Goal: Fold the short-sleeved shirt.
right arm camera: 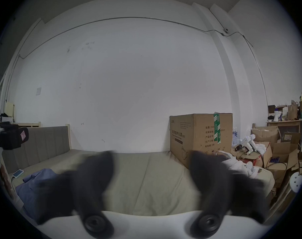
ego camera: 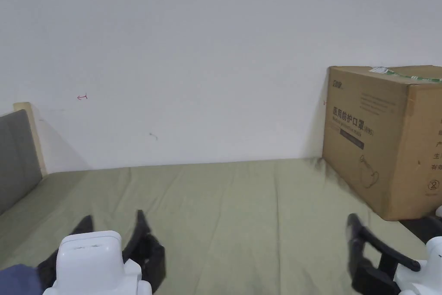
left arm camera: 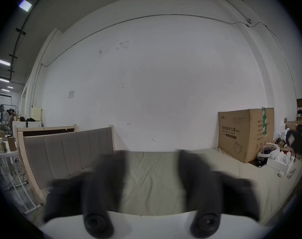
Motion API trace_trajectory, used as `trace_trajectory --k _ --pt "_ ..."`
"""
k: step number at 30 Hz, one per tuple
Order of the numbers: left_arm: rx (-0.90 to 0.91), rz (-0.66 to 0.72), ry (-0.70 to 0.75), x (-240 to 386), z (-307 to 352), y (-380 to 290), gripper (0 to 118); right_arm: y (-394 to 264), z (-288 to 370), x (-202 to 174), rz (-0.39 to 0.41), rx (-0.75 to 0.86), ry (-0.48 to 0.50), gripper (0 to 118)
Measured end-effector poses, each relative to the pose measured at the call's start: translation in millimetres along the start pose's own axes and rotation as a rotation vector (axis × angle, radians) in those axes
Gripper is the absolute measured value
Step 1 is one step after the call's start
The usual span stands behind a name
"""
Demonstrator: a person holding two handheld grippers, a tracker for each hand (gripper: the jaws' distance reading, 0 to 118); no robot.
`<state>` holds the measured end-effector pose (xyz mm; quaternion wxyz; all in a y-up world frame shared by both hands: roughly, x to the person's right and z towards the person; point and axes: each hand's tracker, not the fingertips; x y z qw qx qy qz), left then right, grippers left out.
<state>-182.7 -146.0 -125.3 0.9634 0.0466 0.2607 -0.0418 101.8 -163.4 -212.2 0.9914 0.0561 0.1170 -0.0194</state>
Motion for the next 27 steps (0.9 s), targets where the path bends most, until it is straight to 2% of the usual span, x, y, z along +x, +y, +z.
trace_trajectory --k 1,2,3,4,8,12,16,18,24,27 --pt "-0.026 -0.027 0.030 2 -4 -1 0 0 -1 0 0.011 0.002 -0.046 9" --pt "-0.040 -0.065 0.077 3 -7 -4 0 -1 -8 1 0.037 -0.043 -0.088 0" --pt "-0.036 -0.077 0.046 2 -8 -8 0 0 -9 3 0.023 -0.030 -0.057 0" --pt "-0.059 -0.061 -0.022 0 -10 -10 0 0 -13 8 -0.011 -0.086 0.016 0" --pt "-0.091 -0.053 -0.042 5 -15 -17 0 0 -18 17 -0.013 -0.093 -0.045 0" --pt "-0.169 -0.018 -0.098 2 -23 -23 0 0 -22 21 -0.013 -0.102 -0.054 0" --pt "-0.178 -0.041 0.005 -37 -14 -30 0 -6 -35 -6 -0.004 -0.111 -0.009 0" --pt "-0.192 -0.071 0.089 -70 -6 -29 0 -9 -43 -35 0.005 -0.120 0.083 0" --pt "-0.154 -0.140 0.503 -171 54 -23 0 -15 -48 -152 -0.005 -0.217 0.478 0" --pt "-0.179 -0.084 0.523 -192 69 -22 0 -13 -44 -177 -0.029 -0.224 0.569 0"
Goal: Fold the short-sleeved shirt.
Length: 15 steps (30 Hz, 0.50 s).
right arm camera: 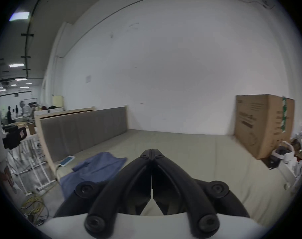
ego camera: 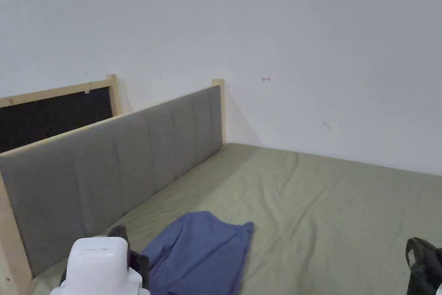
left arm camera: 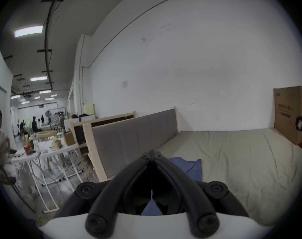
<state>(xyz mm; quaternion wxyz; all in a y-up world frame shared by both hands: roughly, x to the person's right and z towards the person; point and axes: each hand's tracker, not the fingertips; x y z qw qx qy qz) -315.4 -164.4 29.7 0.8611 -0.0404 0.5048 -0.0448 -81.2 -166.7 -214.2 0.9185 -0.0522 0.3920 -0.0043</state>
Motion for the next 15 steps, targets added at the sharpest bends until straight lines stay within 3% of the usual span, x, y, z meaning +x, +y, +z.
trace_trajectory --k 3,7,11,14,15 --pt "-0.035 0.046 -0.016 -3 -2 2 0 4 -4 -1 -0.016 -0.020 0.025 0" --pt "-0.130 0.120 -0.171 -2 -45 25 0 7 2 21 -0.053 -0.064 0.038 0" --pt "-0.603 0.017 -0.468 15 -186 21 0 2 2 49 -0.073 -0.161 0.002 0" --pt "-0.898 -0.014 -0.511 40 -273 -24 0 -10 -3 68 -0.106 -0.230 -0.040 0" --pt "-0.953 0.014 -0.500 46 -294 -39 12 -13 -5 73 -0.116 -0.251 -0.050 0"
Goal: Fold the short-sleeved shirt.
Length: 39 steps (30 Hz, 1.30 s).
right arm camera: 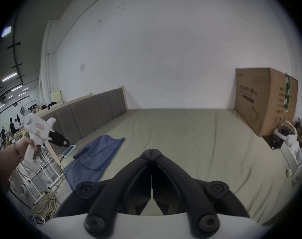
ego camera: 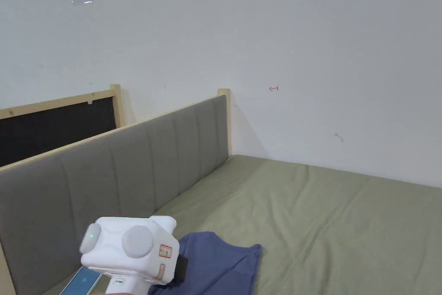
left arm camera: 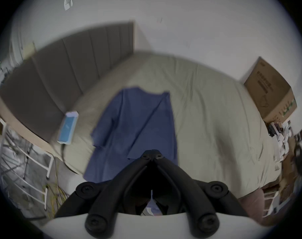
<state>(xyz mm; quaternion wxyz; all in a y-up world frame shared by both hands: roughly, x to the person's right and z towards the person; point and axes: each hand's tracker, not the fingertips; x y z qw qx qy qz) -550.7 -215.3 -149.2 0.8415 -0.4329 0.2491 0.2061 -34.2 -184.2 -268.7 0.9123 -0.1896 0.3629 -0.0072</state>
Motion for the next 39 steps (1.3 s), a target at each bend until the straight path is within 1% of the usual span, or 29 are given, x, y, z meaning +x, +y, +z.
trace_trajectory --k 1,2,3,4,6,7,8,11,13,15,16,17,22,23,24,25,26,27,29,31,33,35,36,38,39 --pt "-0.056 0.032 -0.003 -6 -27 10 48 -5 -6 5 -0.012 -0.024 -0.011 0" --pt "-0.094 0.057 -0.029 -13 -51 18 94 -9 -10 9 -0.021 -0.047 -0.028 0" --pt "-0.117 0.092 -0.034 -18 -69 22 105 -11 -13 13 -0.025 -0.063 -0.037 0" --pt "-0.152 0.118 -0.028 -21 -92 22 111 -16 -17 17 -0.028 -0.082 -0.043 0" --pt "-0.139 0.144 0.009 -25 -121 30 118 -22 -24 24 -0.026 -0.117 -0.062 0" --pt "-0.163 0.147 0.015 -26 -138 34 115 -24 -27 27 -0.022 -0.138 -0.073 0" --pt "-0.170 0.156 0.038 -28 -151 34 115 -27 -30 28 -0.017 -0.158 -0.083 0" --pt "-0.182 0.065 0.155 -28 -190 36 115 -31 -37 35 -0.017 -0.196 -0.102 0" --pt "-0.203 0.024 0.207 -29 -213 33 115 -32 -41 35 -0.023 -0.210 -0.104 0" --pt "-0.322 0.027 0.172 -34 -235 25 114 -33 -46 36 -0.025 -0.222 -0.106 0" --pt "-0.336 0.068 0.117 -37 -238 17 117 -34 -48 36 -0.029 -0.231 -0.106 0" --pt "-0.256 0.052 0.136 -35 -232 16 118 -33 -51 32 -0.035 -0.242 -0.102 0" --pt "-0.248 0.040 0.168 -27 -226 13 118 -36 -57 26 -0.041 -0.257 -0.075 0" --pt "-0.248 0.037 0.179 -24 -224 12 117 -36 -57 24 -0.040 -0.258 -0.069 0" --pt "-0.235 0.034 0.186 -26 -224 15 113 -36 -56 24 -0.041 -0.260 -0.064 0" --pt "-0.209 0.017 0.178 -24 -219 12 107 -35 -55 23 -0.045 -0.263 -0.054 0" --pt "-0.167 -0.003 0.162 -21 -212 10 97 -34 -53 24 -0.049 -0.265 -0.046 0" --pt "-0.126 -0.013 0.147 -19 -204 7 68 -33 -51 24 -0.049 -0.264 -0.045 0" --pt "-0.067 -0.022 0.097 -19 -191 5 1 -31 -46 26 -0.044 -0.252 -0.054 0" --pt "-0.046 -0.075 0.172 -14 -176 5 1 -29 -42 28 -0.044 -0.246 -0.063 0" --pt "0.011 -0.045 0.110 -18 -150 10 1 -26 -39 33 -0.051 -0.246 -0.067 0" --pt "0.121 0.010 0.061 -22 -109 16 1 -21 -31 36 -0.070 -0.228 -0.067 0" --pt "0.172 0.008 0.067 -21 -88 18 1 -19 -27 38 -0.077 -0.214 -0.066 0" --pt "0.324 -0.073 0.094 -11 -37 14 1 -13 -17 41 -0.078 -0.176 -0.072 0" --pt "0.395 -0.117 0.079 -4 -13 13 1 -11 -13 42 -0.077 -0.160 -0.076 0"
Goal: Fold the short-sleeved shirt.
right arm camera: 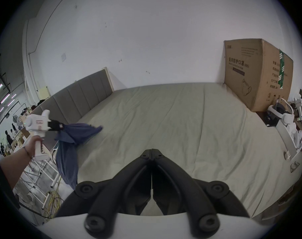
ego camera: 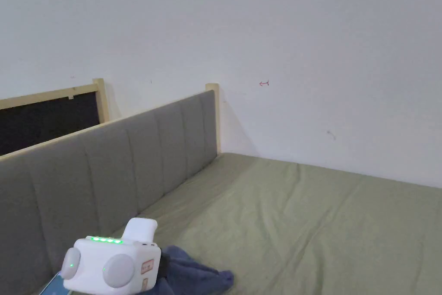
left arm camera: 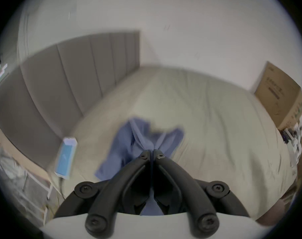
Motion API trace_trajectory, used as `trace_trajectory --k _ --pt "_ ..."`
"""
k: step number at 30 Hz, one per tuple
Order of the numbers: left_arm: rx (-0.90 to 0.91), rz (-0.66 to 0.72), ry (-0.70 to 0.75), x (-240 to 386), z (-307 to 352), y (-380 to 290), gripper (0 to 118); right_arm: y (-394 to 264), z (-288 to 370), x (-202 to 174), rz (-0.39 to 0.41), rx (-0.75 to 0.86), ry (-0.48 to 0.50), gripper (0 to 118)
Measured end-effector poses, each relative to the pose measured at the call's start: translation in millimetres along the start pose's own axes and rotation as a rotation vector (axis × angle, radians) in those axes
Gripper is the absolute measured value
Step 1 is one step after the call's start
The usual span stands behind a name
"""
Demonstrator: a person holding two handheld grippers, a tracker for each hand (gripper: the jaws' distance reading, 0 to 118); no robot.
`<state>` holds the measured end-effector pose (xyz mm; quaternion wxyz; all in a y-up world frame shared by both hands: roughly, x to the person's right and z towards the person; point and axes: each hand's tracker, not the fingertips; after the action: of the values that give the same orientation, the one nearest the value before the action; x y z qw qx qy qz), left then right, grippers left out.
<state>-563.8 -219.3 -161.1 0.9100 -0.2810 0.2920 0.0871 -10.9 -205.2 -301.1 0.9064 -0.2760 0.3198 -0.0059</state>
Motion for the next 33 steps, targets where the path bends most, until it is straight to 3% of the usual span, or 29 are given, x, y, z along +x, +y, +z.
trace_trajectory --k 5,7,10,15,19,24,26,28,33 --pt "0.314 -0.038 -0.129 34 123 63 1 4 19 7 -0.005 0.034 -0.010 0" --pt "0.370 -0.131 -0.146 61 161 89 1 5 27 10 -0.020 0.052 -0.008 0" --pt "0.439 -0.258 -0.223 110 205 119 1 7 40 14 -0.038 0.085 -0.008 0" --pt "0.388 -0.257 -0.524 197 231 142 1 10 69 31 -0.068 0.151 -0.031 0" --pt "0.302 -0.261 -0.708 278 203 137 1 11 93 56 -0.093 0.203 -0.095 0" --pt "-0.012 -0.249 -0.863 387 117 85 1 -2 107 95 -0.125 0.219 -0.194 0" --pt "-0.169 -0.237 -0.853 428 72 40 1 -20 98 114 -0.111 0.217 -0.193 0" --pt "-0.334 -0.242 -0.823 455 28 -9 1 -38 87 125 -0.098 0.142 -0.276 0" --pt "-0.511 -0.198 -0.645 464 -35 -98 6 -67 77 148 -0.214 0.049 -0.254 0"
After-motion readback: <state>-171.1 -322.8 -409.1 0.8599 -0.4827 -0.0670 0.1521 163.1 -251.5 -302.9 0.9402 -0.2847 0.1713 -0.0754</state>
